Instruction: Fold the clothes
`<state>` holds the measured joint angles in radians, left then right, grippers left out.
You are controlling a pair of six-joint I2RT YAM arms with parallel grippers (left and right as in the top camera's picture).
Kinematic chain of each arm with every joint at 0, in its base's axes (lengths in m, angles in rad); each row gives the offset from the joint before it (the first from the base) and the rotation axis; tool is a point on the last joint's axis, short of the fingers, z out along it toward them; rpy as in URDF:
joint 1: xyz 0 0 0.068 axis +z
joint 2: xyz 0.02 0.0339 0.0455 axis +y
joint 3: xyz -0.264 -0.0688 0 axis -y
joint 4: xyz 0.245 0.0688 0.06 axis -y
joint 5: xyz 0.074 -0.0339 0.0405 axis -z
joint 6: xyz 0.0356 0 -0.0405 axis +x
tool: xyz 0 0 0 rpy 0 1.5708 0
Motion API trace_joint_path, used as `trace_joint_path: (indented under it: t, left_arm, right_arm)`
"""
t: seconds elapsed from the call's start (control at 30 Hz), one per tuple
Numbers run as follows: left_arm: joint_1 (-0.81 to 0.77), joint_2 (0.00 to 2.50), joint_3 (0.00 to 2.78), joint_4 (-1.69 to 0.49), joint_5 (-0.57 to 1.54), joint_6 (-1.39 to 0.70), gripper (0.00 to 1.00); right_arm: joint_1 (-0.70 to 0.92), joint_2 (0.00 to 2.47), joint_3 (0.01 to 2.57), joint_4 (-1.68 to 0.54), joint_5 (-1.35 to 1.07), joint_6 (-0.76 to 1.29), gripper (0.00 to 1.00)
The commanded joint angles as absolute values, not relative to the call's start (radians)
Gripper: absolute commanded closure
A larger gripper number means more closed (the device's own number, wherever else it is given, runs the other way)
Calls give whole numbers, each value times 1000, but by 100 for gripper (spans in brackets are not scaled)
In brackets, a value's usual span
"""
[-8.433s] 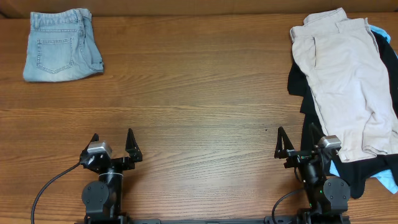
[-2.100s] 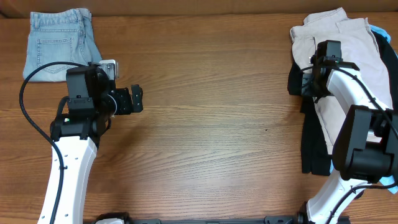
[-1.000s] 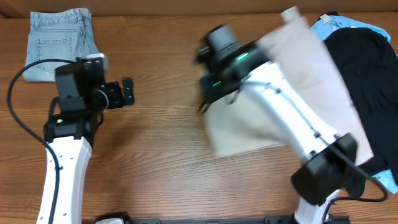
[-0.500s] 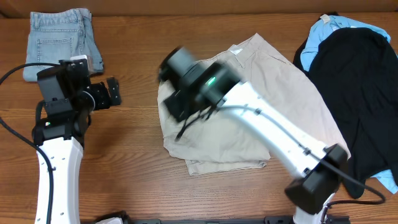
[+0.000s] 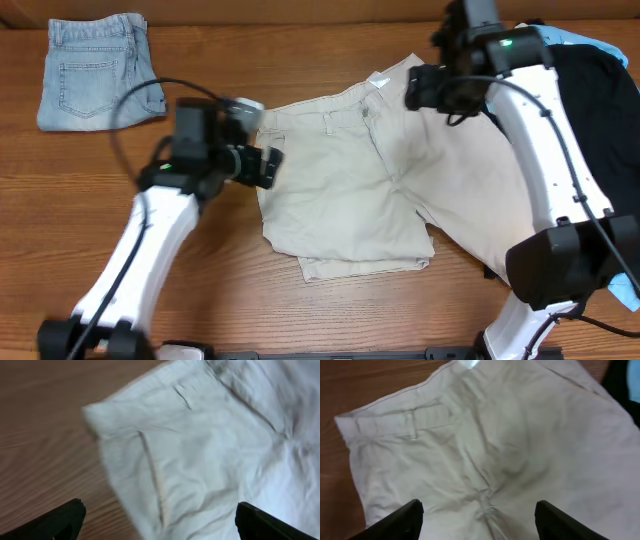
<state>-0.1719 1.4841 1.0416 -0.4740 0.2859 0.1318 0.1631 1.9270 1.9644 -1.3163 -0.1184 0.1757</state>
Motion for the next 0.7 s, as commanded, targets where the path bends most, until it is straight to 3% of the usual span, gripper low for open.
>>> trace_joint_path:
  t: [0.0,0.67]
  left_arm:
    - [-226,1576,1062,-435,298,173,2]
    - [-315,1863,1063,-241,33,206,0]
  right_arm:
    - [131,1885,1988,-1319,-133,175,25]
    - [122,1886,1982,-1337,-76,149,23]
